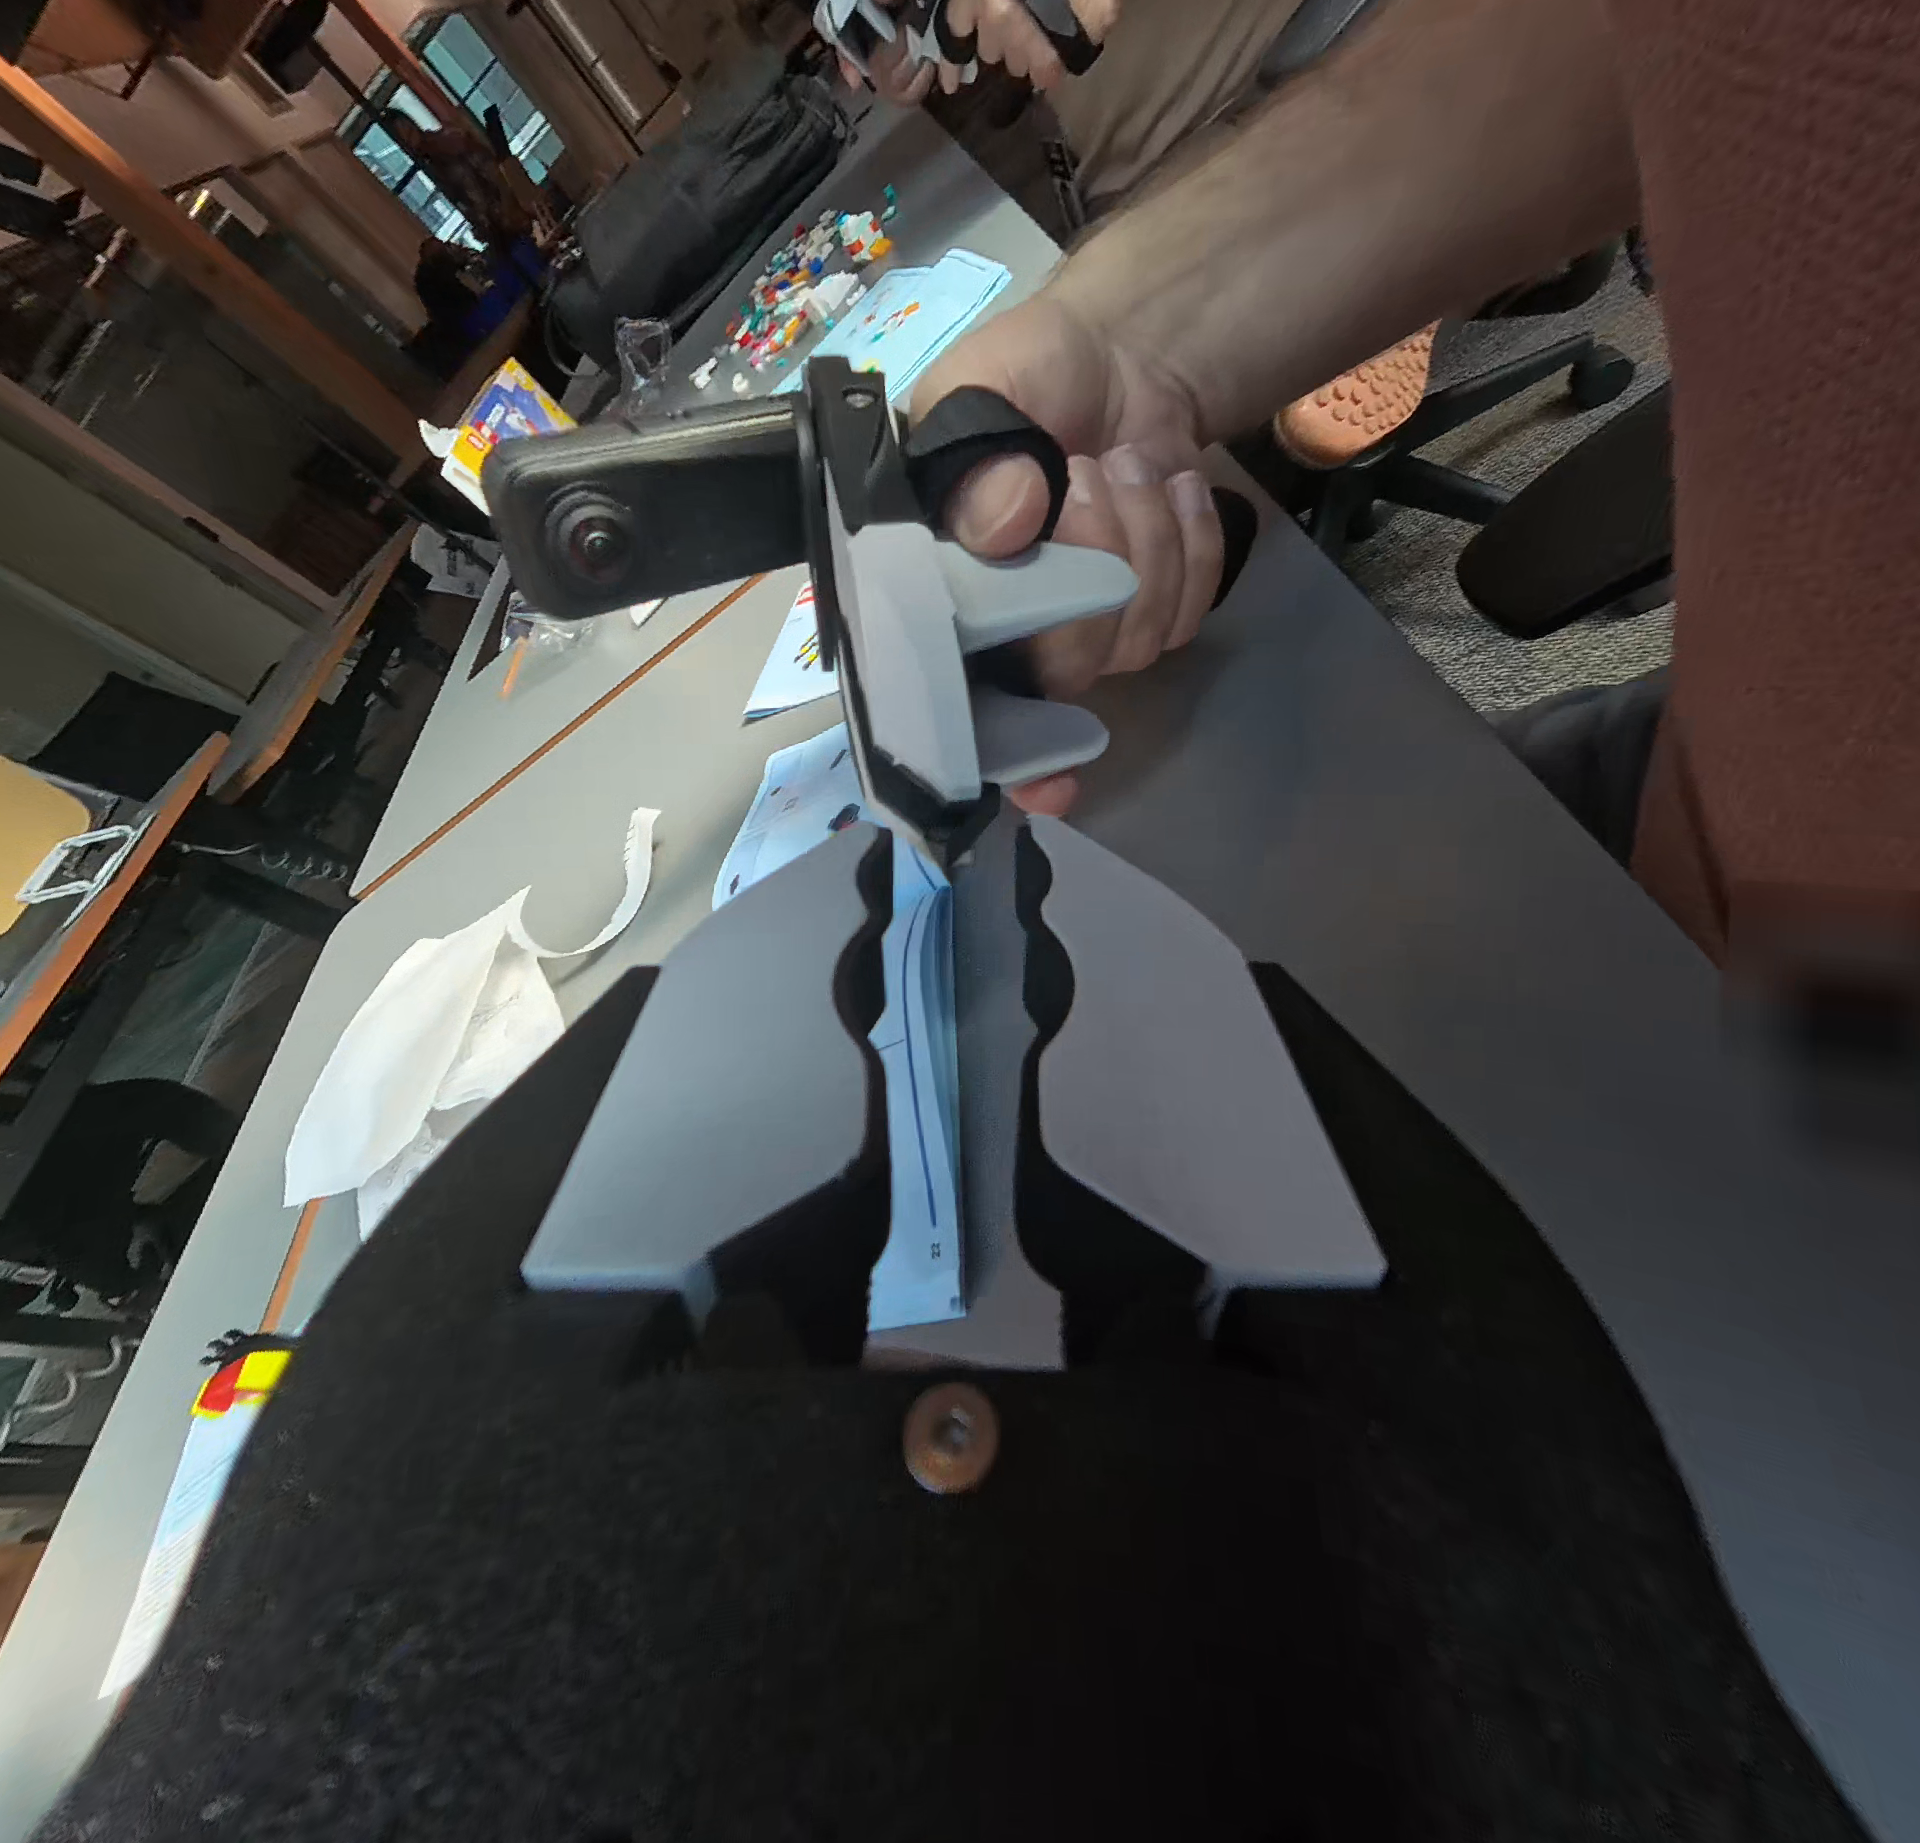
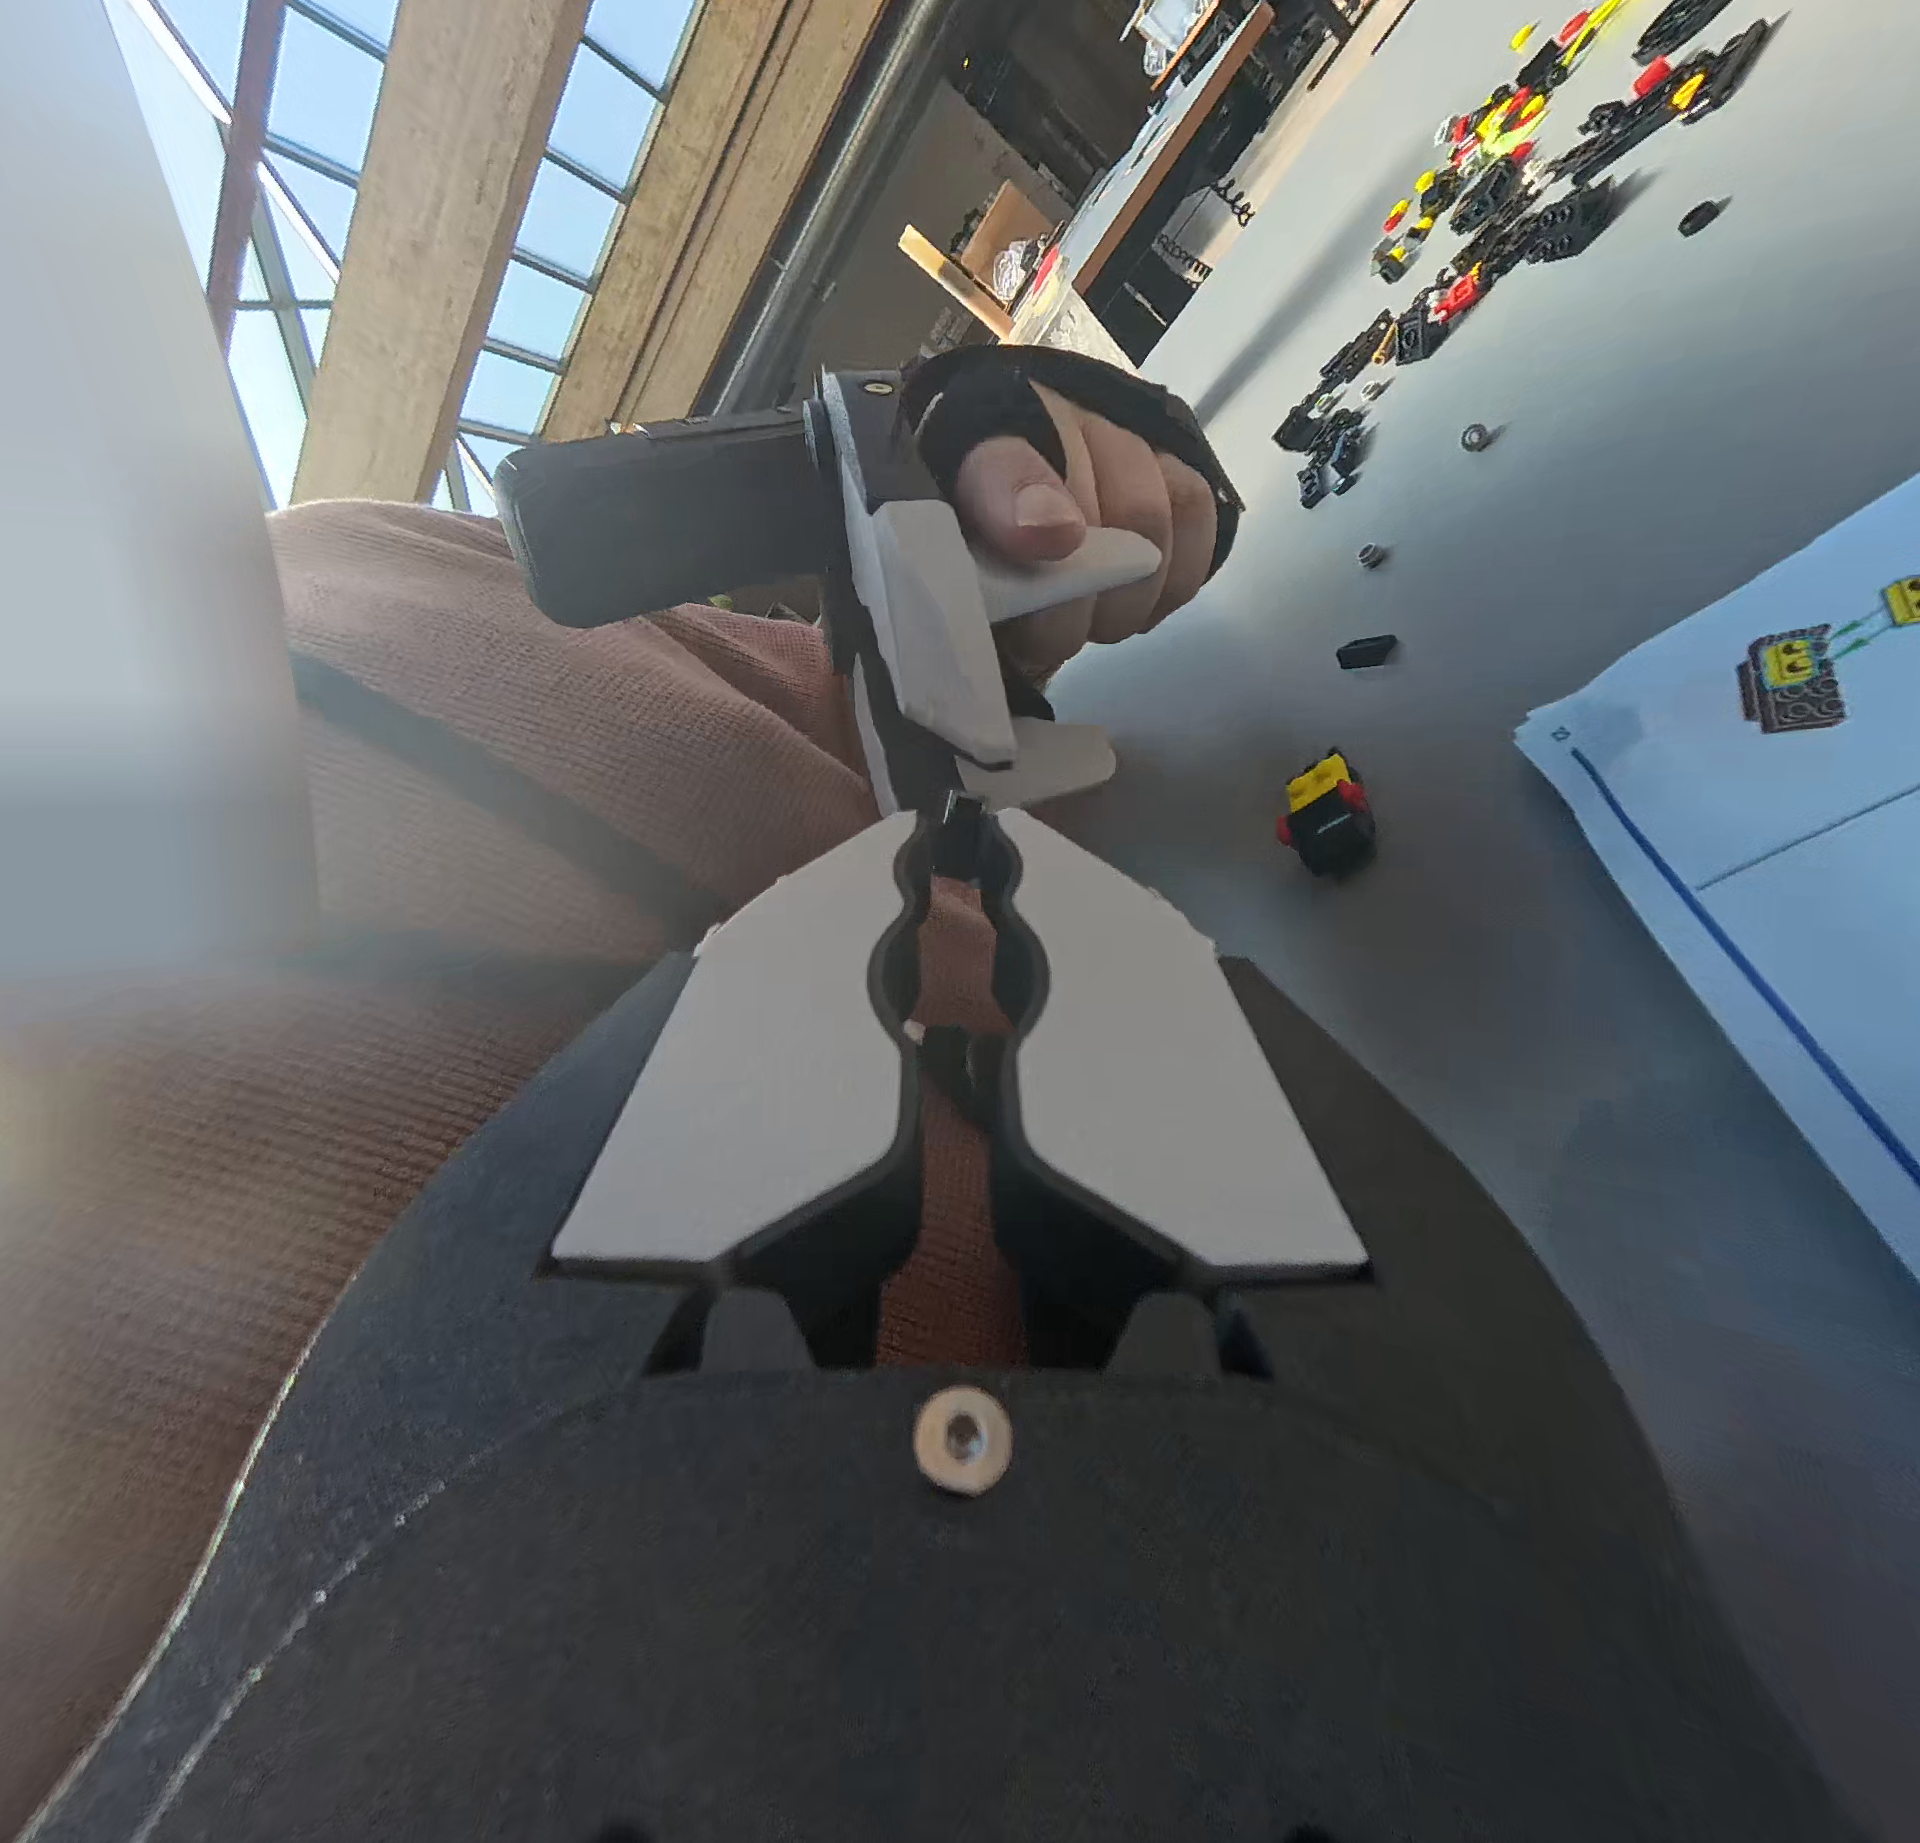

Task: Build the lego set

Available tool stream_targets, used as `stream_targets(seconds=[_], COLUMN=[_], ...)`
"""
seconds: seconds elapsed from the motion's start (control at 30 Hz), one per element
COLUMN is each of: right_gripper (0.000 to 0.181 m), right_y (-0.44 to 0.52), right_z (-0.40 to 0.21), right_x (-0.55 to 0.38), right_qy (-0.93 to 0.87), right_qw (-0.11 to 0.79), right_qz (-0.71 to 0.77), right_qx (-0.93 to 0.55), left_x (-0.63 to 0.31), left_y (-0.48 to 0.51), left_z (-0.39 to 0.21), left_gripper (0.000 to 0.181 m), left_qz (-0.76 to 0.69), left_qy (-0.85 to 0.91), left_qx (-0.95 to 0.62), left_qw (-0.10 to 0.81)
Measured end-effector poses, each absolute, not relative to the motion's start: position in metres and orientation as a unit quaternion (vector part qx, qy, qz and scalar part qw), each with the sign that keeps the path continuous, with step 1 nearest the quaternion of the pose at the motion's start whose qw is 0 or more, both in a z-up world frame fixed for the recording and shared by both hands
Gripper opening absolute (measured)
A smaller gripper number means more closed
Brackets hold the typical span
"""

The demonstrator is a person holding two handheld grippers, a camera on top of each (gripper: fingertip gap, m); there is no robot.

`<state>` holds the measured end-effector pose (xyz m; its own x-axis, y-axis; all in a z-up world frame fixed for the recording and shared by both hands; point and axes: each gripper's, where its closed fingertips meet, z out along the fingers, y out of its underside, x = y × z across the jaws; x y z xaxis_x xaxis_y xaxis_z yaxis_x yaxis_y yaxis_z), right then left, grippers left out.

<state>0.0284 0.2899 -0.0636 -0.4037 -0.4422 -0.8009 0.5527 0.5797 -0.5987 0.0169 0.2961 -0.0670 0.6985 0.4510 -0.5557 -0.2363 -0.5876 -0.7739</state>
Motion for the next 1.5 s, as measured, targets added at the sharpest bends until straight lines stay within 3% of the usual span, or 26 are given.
stream_targets(seconds=[0.17, 0.27, 0.43, 0.67, 0.8, 0.97, 1.5], right_gripper=[0.01, 0.014, 0.013, 0.011, 0.008, 0.008, 0.007], right_y=[0.285, 0.284, 0.284, 0.264, 0.243, 0.237, 0.234], right_z=[-0.067, -0.068, -0.089, -0.111, -0.094, -0.084, -0.099], right_x=[0.029, 0.018, 0.012, 0.034, 0.05, 0.064, 0.066], right_qy=[0.704, 0.706, 0.783, 0.842, 0.798, 0.758, 0.76], right_qw=[0.551, 0.525, 0.331, 0.156, 0.047, 0.022, 0.007], right_qz=[-0.446, -0.471, -0.526, -0.51, -0.573, -0.599, -0.581], right_qx=[0.047, 0.061, 0.012, -0.081, -0.18, -0.255, -0.29], left_x=[0.02, 0.019, 0.033, 0.058, 0.064, 0.067, 0.068], left_y=[0.298, 0.287, 0.262, 0.225, 0.233, 0.238, 0.24], left_z=[-0.069, -0.076, -0.096, -0.114, -0.098, -0.083, -0.094], left_gripper=[0.005, 0.005, 0.005, 0.005, 0.005, 0.005, 0.008], left_qz=[0.365, 0.346, 0.227, 0.131, 0.037, -0.055, -0.112], left_qy=[-0.067, -0.126, -0.283, -0.366, -0.381, -0.387, -0.405], left_qx=[-0.808, -0.807, -0.788, -0.77, -0.709, -0.653, -0.652], left_qw=[0.457, 0.462, 0.497, 0.506, 0.592, 0.648, 0.631])
